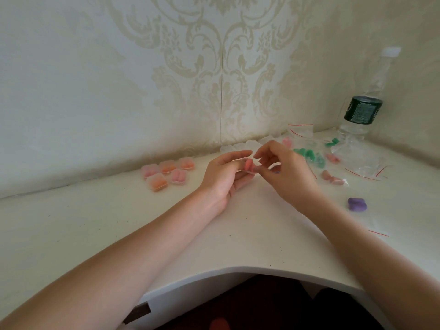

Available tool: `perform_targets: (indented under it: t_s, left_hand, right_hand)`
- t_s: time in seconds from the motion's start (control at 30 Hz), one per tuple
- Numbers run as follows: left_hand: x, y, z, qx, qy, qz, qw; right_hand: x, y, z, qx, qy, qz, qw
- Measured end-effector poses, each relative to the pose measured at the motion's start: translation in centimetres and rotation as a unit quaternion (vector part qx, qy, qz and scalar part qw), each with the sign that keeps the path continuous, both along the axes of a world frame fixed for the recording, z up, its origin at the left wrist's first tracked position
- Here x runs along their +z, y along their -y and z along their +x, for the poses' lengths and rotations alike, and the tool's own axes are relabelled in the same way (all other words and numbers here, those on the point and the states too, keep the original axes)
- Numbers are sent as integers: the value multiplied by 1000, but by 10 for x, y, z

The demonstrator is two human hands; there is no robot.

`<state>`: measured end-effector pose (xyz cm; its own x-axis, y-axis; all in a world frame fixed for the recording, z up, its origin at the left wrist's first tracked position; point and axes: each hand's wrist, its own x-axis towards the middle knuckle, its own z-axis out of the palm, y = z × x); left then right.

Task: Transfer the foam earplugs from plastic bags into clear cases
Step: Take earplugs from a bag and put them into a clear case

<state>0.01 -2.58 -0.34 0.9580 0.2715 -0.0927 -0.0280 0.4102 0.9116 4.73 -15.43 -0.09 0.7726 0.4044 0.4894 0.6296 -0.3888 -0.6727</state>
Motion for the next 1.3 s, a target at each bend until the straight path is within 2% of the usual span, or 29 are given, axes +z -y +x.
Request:
perform_targets:
  t_s: [0.1, 0.3, 0.37, 0.53, 0.73, 0.83, 0.9, 0.97, 1.03, 1.1, 1.13, 1.17, 1.27, 1.3]
  left_hand:
    - [0, 0, 0, 0, -3, 2, 1000]
    - [1, 0, 2, 10, -6, -23, 1000]
    - [1, -1, 3, 11, -9, -40, 999]
    - [3, -2, 2, -5, -13, -68, 998]
    - [3, -3, 2, -6, -29, -63, 998]
    - [5, -3, 1, -14, -33, -99, 994]
    - [6, -3, 1, -27, -31, -91, 995]
    - [4, -1, 1, -19, -35, -49, 998]
    - [-1, -1, 3, 26, -7, 90, 996]
    - [-6, -3, 2, 55, 78, 306, 947]
    - [-8, -3, 0, 50, 116, 371, 920]
    - [-9, -4, 0, 47, 134, 401, 905]
    - [-10, -8, 0, 49, 152, 408, 899]
    - [-10, -11, 0, 51, 167, 437, 882]
  right_hand:
    - [-2, 0, 2, -3, -19, 2, 1000]
    - [3, 4, 6, -9, -160, 87, 983]
    - [5, 8, 8, -6, -167, 69, 983]
    - [2, 6, 6, 67, -111, 13, 991]
    - [-2, 4, 8, 46, -59, 38, 996]
    - [-3, 3, 7, 34, -12, 12, 999]
    - [-3, 1, 9, 19, 6, -1, 1000]
    - [-3, 0, 11, 3, 5, 4, 1000]
    - [-1, 1, 12, -12, -10, 24, 1000]
    - [1, 3, 13, -16, -31, 46, 998]
    - [0, 4, 13, -11, -39, 52, 998]
    - [0, 4, 13, -5, -48, 56, 997]
    - [-1, 2, 11, 24, -78, 77, 994]
    - [0, 1, 9, 41, -95, 102, 989]
